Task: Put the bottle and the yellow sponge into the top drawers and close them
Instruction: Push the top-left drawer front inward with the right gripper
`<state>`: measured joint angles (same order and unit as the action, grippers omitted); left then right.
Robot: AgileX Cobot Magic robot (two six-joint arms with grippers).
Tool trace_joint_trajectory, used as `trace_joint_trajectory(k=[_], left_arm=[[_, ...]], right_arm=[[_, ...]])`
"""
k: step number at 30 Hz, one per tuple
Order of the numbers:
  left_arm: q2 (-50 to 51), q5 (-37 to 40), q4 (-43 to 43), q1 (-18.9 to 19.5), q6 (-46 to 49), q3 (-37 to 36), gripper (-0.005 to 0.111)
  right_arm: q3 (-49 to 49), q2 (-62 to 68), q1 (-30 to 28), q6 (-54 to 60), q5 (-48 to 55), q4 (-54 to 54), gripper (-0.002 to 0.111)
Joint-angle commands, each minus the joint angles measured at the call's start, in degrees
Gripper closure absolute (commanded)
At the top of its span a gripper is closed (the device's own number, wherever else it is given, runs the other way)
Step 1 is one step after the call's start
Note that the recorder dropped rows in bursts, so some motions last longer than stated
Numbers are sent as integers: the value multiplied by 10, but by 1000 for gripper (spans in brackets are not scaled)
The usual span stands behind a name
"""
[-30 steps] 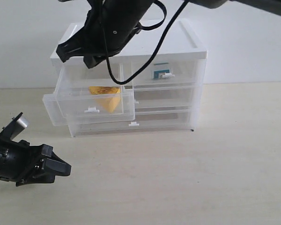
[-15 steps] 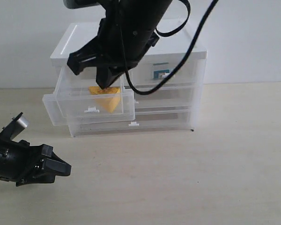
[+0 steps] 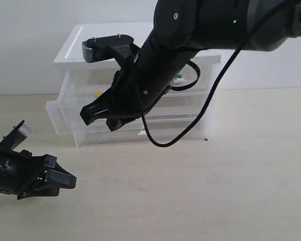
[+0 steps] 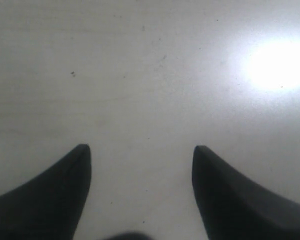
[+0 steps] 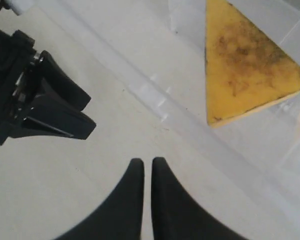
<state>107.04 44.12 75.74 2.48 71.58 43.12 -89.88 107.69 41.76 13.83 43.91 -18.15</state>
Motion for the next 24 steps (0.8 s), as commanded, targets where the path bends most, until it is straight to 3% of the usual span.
trace_joint_trajectory(k=[1, 10, 24], left_arm=[[-4, 9, 3, -1, 6, -2, 51], [-4, 9, 7, -1, 6, -2, 51], [-4, 9, 11, -1, 6, -2, 51]], right_arm=[[2, 20, 1, 2, -74, 11, 108], [-18, 38, 1, -19, -257, 9, 108], [-51, 32, 1, -83, -334, -37, 108]])
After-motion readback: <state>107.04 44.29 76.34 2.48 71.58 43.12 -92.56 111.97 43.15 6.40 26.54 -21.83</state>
